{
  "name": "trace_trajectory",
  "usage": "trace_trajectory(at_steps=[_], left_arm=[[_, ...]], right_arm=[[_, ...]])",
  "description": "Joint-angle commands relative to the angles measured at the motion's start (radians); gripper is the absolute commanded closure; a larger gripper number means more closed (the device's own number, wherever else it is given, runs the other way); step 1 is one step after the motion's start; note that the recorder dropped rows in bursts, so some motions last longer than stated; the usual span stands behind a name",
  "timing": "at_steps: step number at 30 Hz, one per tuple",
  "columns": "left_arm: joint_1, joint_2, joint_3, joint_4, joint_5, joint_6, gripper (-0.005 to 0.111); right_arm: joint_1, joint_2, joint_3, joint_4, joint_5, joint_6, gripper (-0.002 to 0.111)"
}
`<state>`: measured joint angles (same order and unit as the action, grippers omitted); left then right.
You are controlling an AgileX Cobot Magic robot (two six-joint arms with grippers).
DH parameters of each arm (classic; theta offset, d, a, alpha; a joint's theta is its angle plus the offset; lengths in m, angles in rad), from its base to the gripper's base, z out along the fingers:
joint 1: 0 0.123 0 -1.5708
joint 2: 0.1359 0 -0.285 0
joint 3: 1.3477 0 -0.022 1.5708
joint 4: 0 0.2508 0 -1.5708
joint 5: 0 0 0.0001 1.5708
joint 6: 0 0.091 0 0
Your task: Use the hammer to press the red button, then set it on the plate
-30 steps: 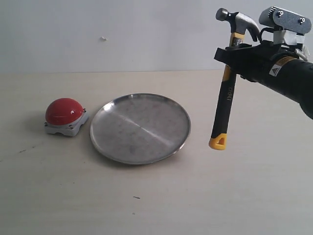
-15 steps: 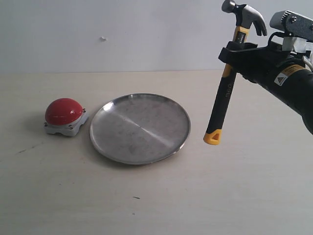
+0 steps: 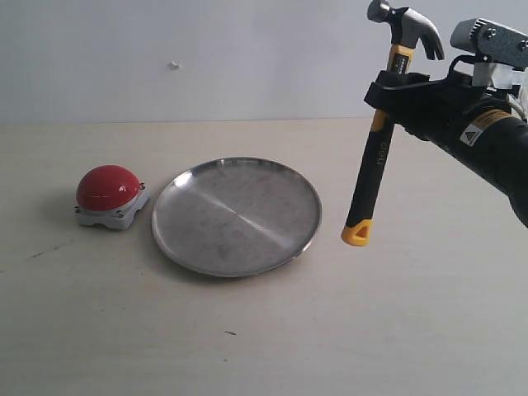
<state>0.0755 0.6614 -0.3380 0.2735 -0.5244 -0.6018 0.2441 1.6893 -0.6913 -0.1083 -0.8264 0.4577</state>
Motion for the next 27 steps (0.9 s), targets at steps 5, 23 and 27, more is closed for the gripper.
trace_trajectory(at_steps=[5,23,27], left_arm=[[-0.018,0.581,-0.233,0.248,0.231,0.028,0.107],[-0.597,1.061,-0.579,0.874,-0.081,-0.584,0.095],[-0.65,1.147,-0.637,0.876,-0.113,-0.567,0.062]], right_arm=[[0.0,-0.012,-0.005,-0.007,-0.062,-0.001,0.108],[0.0,-0.012,-0.078,-0.096,0.099,0.042,0.108],[0.0,-0.012,-0.078,-0.096,0.099,0.044,0.108]])
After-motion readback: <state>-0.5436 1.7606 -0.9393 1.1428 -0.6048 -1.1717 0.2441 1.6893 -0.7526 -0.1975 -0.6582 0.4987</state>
